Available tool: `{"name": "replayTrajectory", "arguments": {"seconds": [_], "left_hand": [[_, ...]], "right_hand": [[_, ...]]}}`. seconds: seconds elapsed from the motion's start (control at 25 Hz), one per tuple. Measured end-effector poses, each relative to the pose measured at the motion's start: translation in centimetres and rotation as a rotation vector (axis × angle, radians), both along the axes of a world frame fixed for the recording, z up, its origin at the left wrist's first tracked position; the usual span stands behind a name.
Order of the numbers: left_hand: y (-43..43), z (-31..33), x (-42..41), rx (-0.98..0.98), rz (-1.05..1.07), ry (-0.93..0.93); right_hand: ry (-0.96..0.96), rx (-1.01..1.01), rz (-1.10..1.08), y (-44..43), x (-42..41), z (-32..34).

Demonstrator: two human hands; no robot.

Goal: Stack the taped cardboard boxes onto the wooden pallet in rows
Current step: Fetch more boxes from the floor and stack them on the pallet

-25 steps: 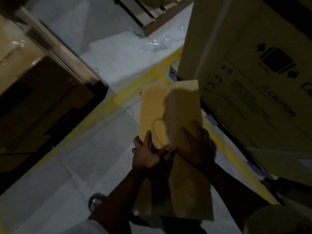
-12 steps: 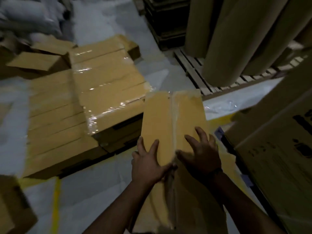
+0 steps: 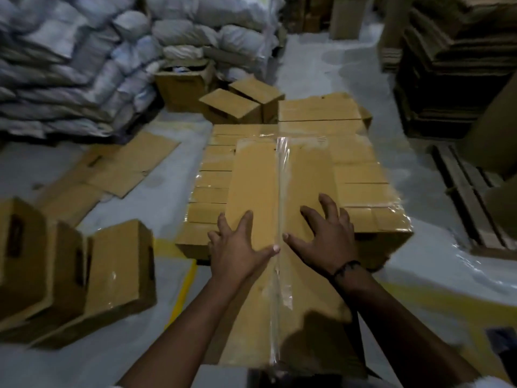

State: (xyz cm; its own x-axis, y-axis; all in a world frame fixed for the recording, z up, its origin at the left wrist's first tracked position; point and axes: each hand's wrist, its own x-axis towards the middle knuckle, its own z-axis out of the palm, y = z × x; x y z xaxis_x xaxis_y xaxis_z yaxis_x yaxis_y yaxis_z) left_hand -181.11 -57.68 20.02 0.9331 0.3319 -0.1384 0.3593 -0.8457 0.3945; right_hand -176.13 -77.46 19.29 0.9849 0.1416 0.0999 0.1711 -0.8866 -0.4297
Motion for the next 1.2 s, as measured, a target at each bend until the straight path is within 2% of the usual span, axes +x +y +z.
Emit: {"name": "replayTrajectory", "arguments": {"seconds": [0.28, 0.4, 0.6, 0.8, 1.04, 1.2], "left_hand": [[11.0, -0.9, 5.2, 0.116, 0.343, -0.085], [14.3, -1.1, 9.8, 0.163, 0.426, -0.058], [19.4, -1.1, 18.1, 0.141, 0.427, 0.016], [23.4, -0.2, 24.9, 0.031, 0.430, 0.071], [27.0, -0.5, 28.6, -0.020, 0.510, 0.106], [30.5, -1.7, 31.1, 0.022, 0.474, 0.140]], "right_hand": [[0.005, 0.001, 0.186, 13.1, 6.8, -0.3], [-0.005, 0.019, 0.213, 17.5, 10.9, -1.5], [0.031, 0.021, 0.232, 23.0, 20.5, -2.0], [0.066, 0.047, 0.291, 27.5, 29.9, -2.0], [0.048, 0.024, 0.337, 32.4, 34.9, -2.2], [0.078, -0.021, 0.293, 35.9, 36.6, -3.2]]}}
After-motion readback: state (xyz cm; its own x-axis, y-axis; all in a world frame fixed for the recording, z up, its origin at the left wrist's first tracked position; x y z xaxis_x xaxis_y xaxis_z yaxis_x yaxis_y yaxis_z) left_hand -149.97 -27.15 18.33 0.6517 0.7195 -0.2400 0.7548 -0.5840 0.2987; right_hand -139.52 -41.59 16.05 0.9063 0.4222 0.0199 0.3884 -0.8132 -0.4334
